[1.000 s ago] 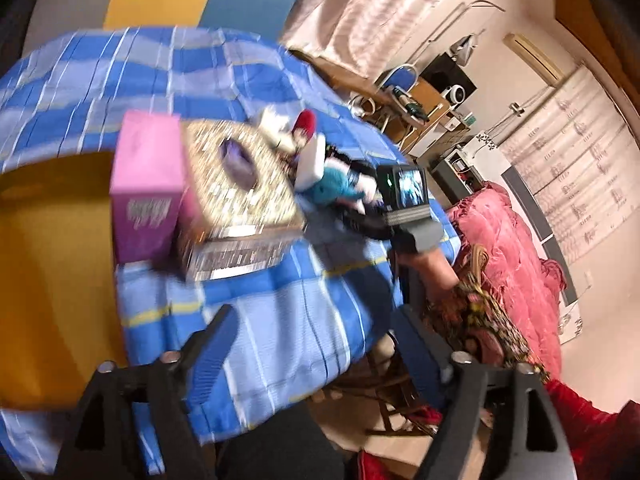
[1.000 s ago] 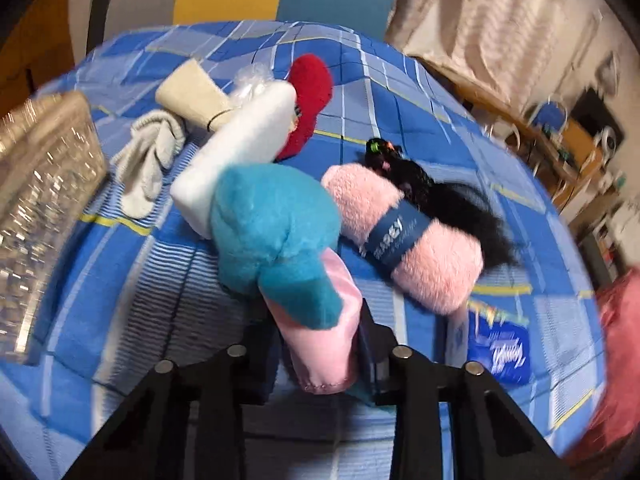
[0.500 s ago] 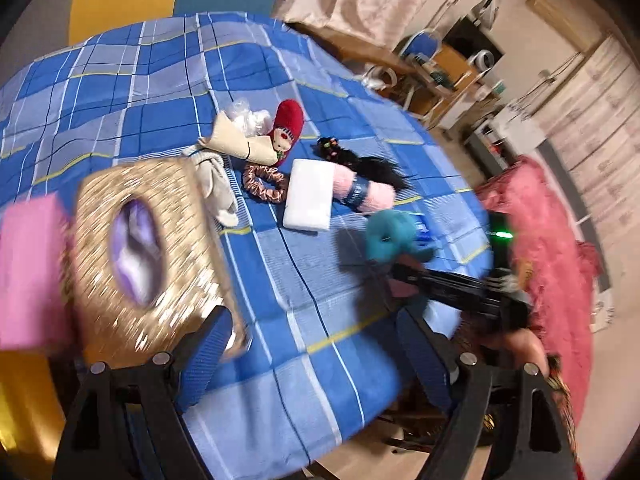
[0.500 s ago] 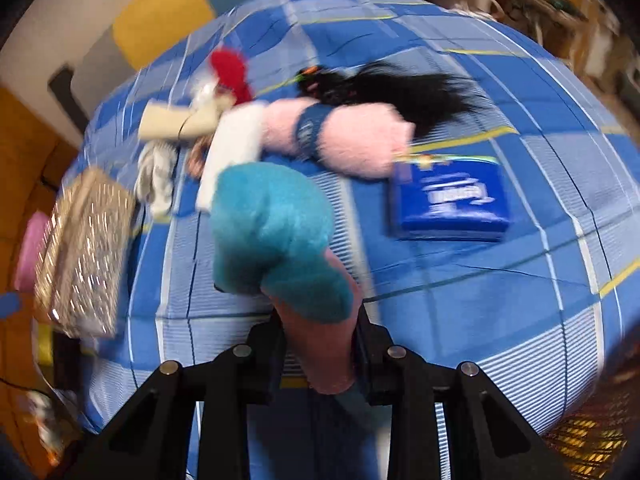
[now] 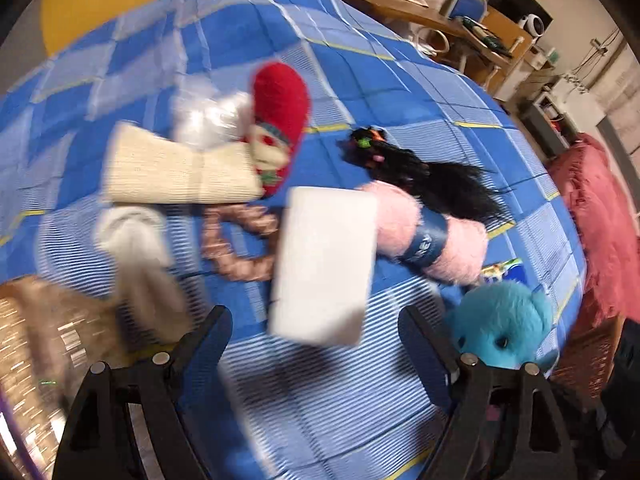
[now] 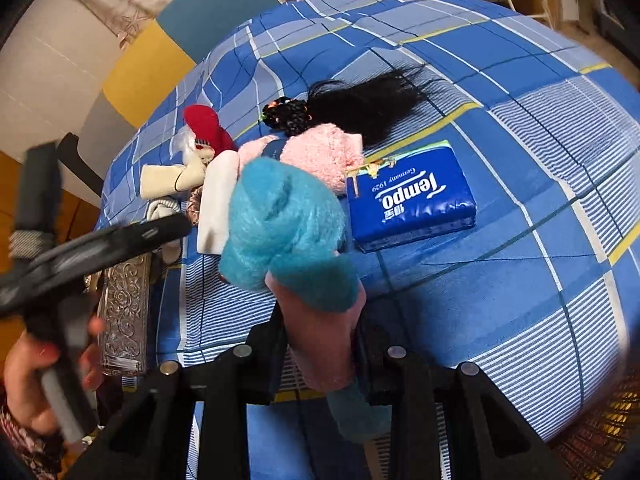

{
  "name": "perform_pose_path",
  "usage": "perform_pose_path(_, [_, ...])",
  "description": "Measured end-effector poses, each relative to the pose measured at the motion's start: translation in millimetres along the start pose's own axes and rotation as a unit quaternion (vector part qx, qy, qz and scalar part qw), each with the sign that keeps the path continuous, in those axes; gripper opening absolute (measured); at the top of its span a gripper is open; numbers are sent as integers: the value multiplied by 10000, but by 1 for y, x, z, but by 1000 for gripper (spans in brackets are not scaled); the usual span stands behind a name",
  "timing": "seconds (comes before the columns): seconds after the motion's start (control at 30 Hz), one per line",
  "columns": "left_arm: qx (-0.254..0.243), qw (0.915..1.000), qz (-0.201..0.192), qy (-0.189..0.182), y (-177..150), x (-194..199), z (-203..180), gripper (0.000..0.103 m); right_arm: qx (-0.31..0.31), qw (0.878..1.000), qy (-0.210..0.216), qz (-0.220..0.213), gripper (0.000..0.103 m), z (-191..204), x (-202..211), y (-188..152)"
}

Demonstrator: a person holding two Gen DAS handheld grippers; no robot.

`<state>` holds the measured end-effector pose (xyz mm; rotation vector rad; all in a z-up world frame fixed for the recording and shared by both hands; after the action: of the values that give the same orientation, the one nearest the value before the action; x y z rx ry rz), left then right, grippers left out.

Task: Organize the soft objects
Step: 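Grasp the white sponge with the left tool while the right tool holds the bear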

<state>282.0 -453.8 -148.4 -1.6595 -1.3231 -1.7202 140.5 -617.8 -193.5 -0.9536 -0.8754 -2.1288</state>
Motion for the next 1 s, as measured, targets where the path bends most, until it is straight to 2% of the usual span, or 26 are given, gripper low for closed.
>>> perform_pose_path(0.1, [-71,9999,-37,113,7,-13,-2,86,-1,10000,26,41,29,-1,-2,2])
perform_pose_path(0.13, [-114,9994,-28,334,9,-19,0,86,4,10000,32,51,29,-1,-2,2])
perform_pose_path(0.2, [-214,9992,0,350,12,-26,-2,86,23,9999,65,74,29,-1,-2,0])
perform_pose_path(0.27, [-400,9967,-14,712,14,-33,0,86,40,9999,72,96,29,0,-4,1])
perform_pose_path(0.3, [-357,9966,-13,740,15,-35,4,86,41,9999,81,101,29,0,-4,1])
perform_pose_path(0.33, [-247,9985,39,497,14,-38,6,86,42,9999,85,124,29,0,-5,0])
perform_pose_path(0.4, [-160,9988,57,460,13,-42,10,85,30,9999,105,132,29,0,-5,0])
perform_pose_path(0.47, [-184,9988,19,454,10,-40,12,76,13,9999,98,111,29,0,-4,0])
perform_pose_path(0.5, [-210,9986,-20,485,8,-37,13,66,-6,9999,99,104,29,-1,-4,0])
perform_pose_path(0.53, [-205,9985,-41,508,5,-34,13,61,-25,9999,105,102,29,-1,-4,1])
perform_pose_path(0.7, [-121,9991,-302,254,-7,-4,10,61,-37,9999,117,78,29,-1,-3,0])
perform_pose_path(1.0, [-284,9955,-735,-521,-51,79,-5,60,-97,9999,129,19,29,-4,-1,0])
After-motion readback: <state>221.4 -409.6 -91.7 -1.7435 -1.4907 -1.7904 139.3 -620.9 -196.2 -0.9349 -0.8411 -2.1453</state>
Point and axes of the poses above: each gripper's, at about its wrist camera, not at the fingertips, and x roughly against the way its jaws point, z to its left, y to its top, the point moved 4 cm from there along -x, roughly the way its jaws point, and after that the axes turned 4 degrees about -x, right-handed, at the moved point
